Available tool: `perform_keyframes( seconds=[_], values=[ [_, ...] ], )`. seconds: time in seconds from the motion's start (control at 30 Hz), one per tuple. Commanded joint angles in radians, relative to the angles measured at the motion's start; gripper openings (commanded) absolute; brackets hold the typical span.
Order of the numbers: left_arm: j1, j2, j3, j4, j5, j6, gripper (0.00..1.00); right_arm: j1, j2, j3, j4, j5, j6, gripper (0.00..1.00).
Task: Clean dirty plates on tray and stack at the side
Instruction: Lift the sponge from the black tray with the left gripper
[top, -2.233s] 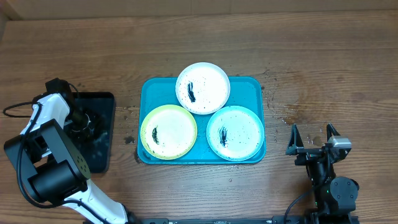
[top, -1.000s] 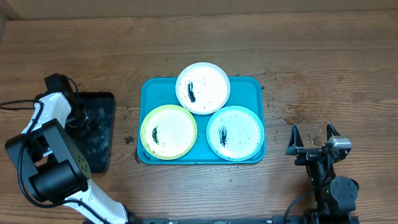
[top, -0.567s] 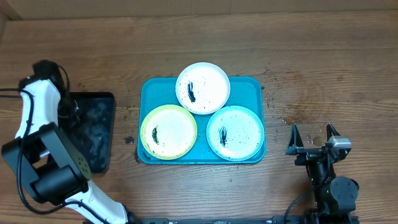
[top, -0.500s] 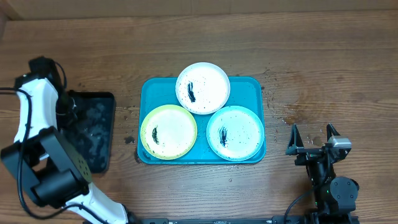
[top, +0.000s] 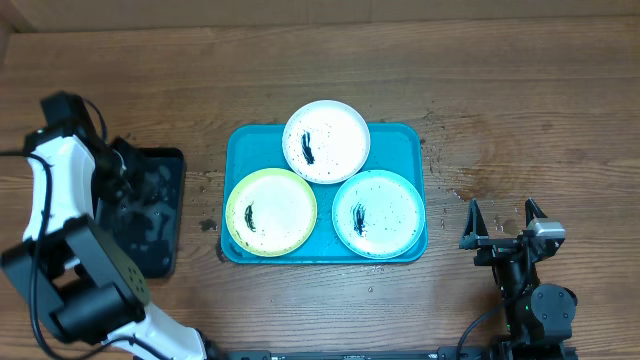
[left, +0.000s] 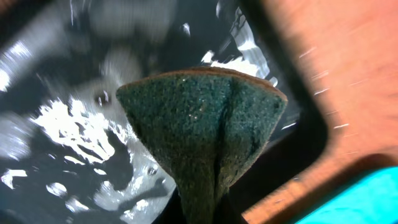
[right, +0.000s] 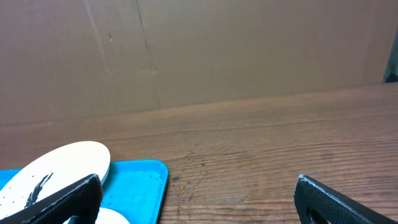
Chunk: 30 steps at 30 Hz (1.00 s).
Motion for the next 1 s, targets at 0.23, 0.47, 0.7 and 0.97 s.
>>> perform_keyframes(
  seconds=[0.23, 0.47, 0.7, 0.97],
  values=[
    [0.114, 0.034, 0.085, -0.189, 0.295, -0.074, 0.04, 0.002, -0.007, -0.010, 0.007, 0.013, 0.000, 1.00],
    [0.170, 0.034, 0.145, -0.348, 0.442, -0.162, 0.04, 0.002, -0.007, -0.010, 0.007, 0.013, 0.000, 1.00],
    [0.233, 0.034, 0.145, -0.370, 0.611, -0.278, 0.04, 0.002, -0.007, -0.010, 0.007, 0.013, 0.000, 1.00],
    [0.297, 0.034, 0.145, -0.370, 0.766, -0.302, 0.04, 0.002, -0.007, -0.010, 0.007, 0.013, 0.000, 1.00]
  ],
)
